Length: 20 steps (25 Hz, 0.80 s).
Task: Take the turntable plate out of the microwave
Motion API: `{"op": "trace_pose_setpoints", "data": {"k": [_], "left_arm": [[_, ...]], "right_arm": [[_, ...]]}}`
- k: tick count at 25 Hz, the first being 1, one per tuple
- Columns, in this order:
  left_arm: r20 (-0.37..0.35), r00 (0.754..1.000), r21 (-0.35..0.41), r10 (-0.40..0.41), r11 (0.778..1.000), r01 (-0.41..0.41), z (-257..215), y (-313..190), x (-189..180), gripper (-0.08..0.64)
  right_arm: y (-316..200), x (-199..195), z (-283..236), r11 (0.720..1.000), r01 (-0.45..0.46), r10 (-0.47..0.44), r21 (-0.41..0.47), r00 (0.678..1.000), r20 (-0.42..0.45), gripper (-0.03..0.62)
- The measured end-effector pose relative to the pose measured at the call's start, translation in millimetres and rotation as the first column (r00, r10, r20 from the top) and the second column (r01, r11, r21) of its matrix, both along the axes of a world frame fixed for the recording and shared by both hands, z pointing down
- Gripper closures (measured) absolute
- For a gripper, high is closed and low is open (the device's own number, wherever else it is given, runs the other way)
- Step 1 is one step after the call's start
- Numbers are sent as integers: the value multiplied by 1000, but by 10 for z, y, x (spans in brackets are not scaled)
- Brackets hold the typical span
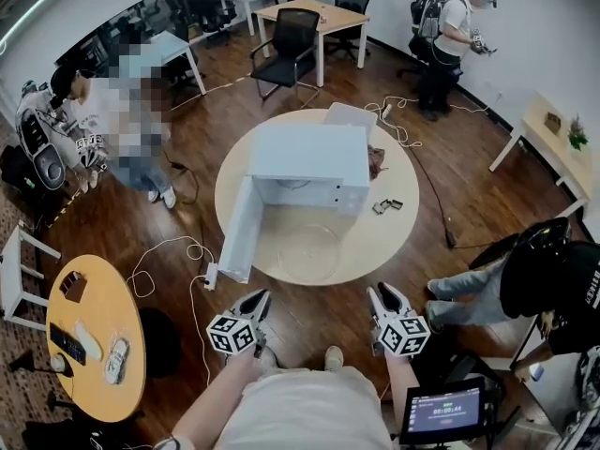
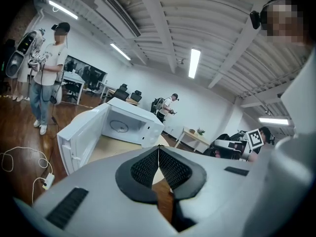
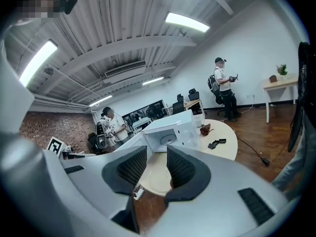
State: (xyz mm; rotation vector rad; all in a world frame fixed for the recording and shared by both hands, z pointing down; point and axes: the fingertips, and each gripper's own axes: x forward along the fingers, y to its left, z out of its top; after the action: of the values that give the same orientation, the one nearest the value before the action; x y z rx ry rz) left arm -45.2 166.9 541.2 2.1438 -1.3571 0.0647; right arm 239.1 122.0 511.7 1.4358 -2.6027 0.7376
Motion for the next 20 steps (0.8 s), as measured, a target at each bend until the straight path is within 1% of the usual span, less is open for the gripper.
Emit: {"op": "trace_pose_setpoints", "data": {"k": [10,16,20], "left_arm": [[-16,998,3,64,998,-64,33,-43,-541,551],[-19,995,17,94,995,-94,66,-66,-596,551],[-26,995,31,97,995,-96,103,-83,-591,551]], "right_arm": [[155,-522,-28,998,-67,67,8,997,-27,466],[245,-576,-51,996,-93,93,17,995,-38,466],[335,-565,-44,994,-100,101,34,995,-23,466]]}}
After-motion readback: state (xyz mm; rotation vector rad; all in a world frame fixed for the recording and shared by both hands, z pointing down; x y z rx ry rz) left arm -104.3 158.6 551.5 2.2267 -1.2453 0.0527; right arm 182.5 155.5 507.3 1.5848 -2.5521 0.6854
